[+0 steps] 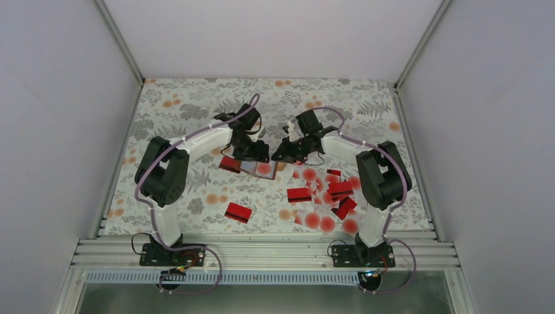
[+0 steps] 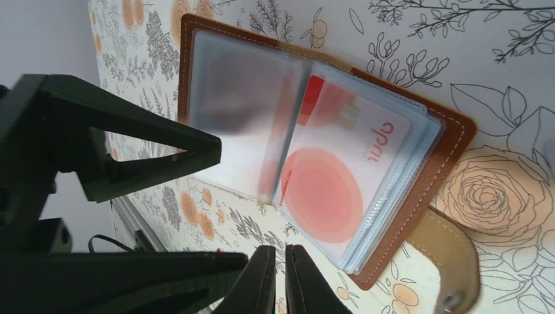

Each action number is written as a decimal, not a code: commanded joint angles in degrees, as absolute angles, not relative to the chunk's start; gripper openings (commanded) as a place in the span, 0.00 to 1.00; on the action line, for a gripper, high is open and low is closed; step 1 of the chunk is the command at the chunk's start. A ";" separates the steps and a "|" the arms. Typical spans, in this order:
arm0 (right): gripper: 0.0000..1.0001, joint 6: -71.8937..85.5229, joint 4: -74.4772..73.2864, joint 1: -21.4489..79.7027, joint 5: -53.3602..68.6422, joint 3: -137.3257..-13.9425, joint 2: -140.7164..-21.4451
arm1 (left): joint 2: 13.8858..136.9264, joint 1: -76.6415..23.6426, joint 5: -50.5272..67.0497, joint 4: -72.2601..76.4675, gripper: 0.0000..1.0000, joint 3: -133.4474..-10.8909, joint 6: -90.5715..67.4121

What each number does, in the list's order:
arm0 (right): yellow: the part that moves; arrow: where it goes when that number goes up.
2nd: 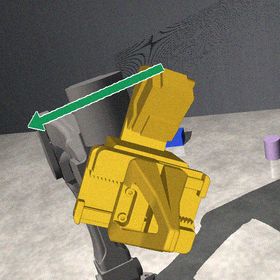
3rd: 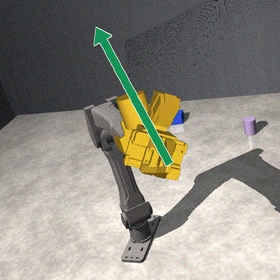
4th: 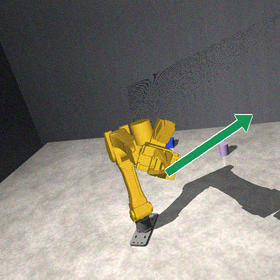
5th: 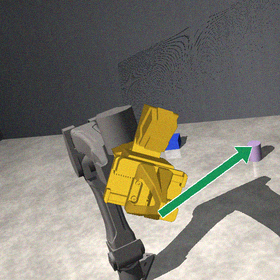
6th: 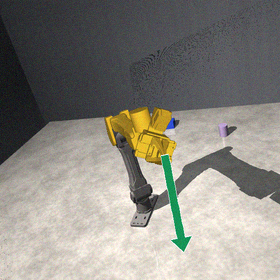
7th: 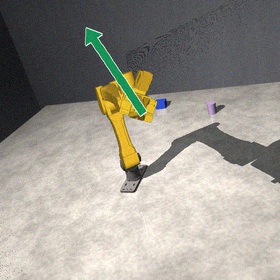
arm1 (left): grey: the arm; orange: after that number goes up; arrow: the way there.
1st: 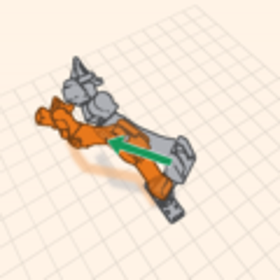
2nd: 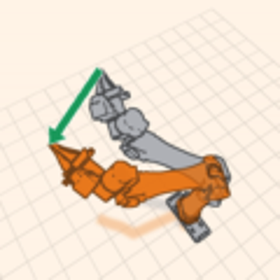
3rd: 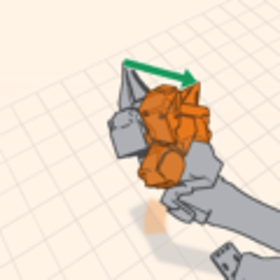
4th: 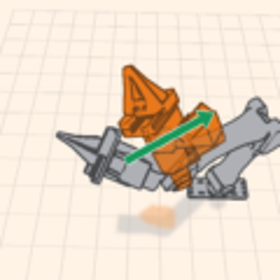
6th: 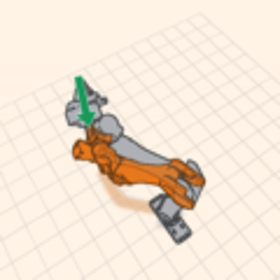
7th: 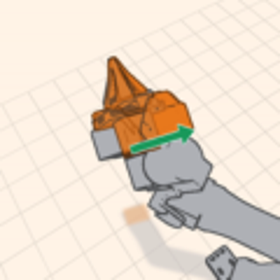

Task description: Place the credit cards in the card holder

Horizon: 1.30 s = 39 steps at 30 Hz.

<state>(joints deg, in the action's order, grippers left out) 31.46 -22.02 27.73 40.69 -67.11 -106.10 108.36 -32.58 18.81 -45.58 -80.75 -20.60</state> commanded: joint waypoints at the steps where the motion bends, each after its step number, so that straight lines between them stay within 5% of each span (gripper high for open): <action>1: 0.06 34.04 -20.69 27.71 42.64 -68.09 -106.06 | 106.65 -31.31 19.76 -44.66 0.71 -79.36 -17.80; 14: 0.21 36.69 -19.78 29.20 39.93 -69.06 -110.97 | 108.33 -27.22 19.91 -42.35 0.38 -74.10 -13.14; 39: 0.23 35.93 -20.63 30.16 38.57 -71.16 -116.86 | 111.15 -26.65 21.64 -40.06 0.36 -70.77 -11.60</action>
